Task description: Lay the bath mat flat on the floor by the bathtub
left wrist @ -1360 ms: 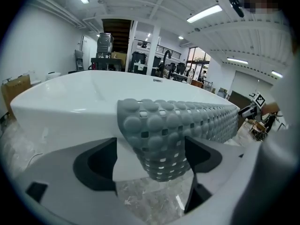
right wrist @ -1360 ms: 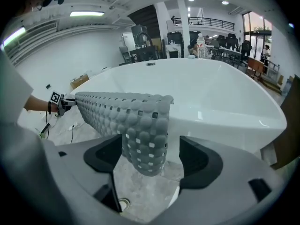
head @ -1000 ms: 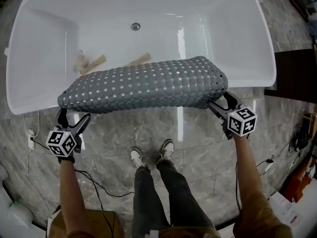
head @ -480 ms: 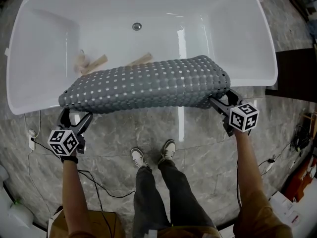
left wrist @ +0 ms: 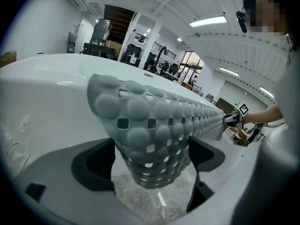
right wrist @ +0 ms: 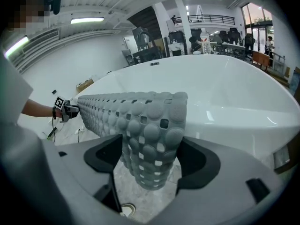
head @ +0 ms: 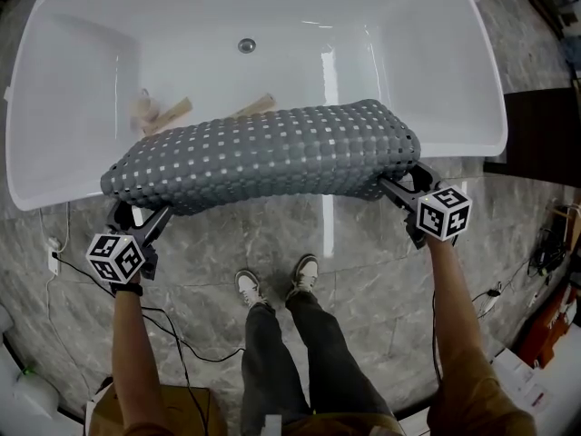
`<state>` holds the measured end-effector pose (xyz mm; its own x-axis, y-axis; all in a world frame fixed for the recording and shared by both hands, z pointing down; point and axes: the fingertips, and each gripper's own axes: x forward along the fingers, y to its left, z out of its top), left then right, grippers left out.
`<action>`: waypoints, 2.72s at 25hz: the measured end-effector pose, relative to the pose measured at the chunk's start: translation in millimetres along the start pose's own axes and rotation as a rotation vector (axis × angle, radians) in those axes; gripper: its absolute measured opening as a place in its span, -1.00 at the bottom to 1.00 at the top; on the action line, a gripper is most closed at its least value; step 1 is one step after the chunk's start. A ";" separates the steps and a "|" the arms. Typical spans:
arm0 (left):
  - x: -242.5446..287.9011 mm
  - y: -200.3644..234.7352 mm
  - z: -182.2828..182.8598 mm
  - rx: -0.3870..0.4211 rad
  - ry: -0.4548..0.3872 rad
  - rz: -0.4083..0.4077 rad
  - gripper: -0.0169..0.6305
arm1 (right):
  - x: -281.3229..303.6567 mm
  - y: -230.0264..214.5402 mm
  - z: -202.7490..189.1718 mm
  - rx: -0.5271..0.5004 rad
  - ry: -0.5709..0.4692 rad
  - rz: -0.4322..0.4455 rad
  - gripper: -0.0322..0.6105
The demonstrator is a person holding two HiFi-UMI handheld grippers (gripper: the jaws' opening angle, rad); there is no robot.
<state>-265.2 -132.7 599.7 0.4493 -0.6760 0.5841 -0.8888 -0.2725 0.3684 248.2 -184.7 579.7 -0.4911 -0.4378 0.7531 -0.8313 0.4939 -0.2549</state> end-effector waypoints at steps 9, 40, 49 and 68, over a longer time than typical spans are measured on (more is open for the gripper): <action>-3.8 -4.9 5.6 0.023 -0.013 -0.049 -0.07 | 5.1 7.3 -4.3 0.006 0.007 0.047 0.11; -50.6 -62.9 57.5 0.066 -0.125 -0.047 -0.75 | -58.9 68.2 35.0 -0.087 -0.158 0.083 -0.73; -114.1 -111.9 64.9 0.129 -0.152 -0.055 -0.76 | -118.5 122.8 33.1 -0.125 -0.204 0.100 -0.72; -265.0 -217.5 105.1 0.177 -0.271 -0.019 -0.77 | -265.5 229.8 61.1 -0.179 -0.279 0.108 -0.74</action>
<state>-200.4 33.7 288.8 0.4469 -0.8210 0.3554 -0.8930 -0.3857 0.2319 171.6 -0.9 284.1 -0.6461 -0.5522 0.5268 -0.7242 0.6615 -0.1948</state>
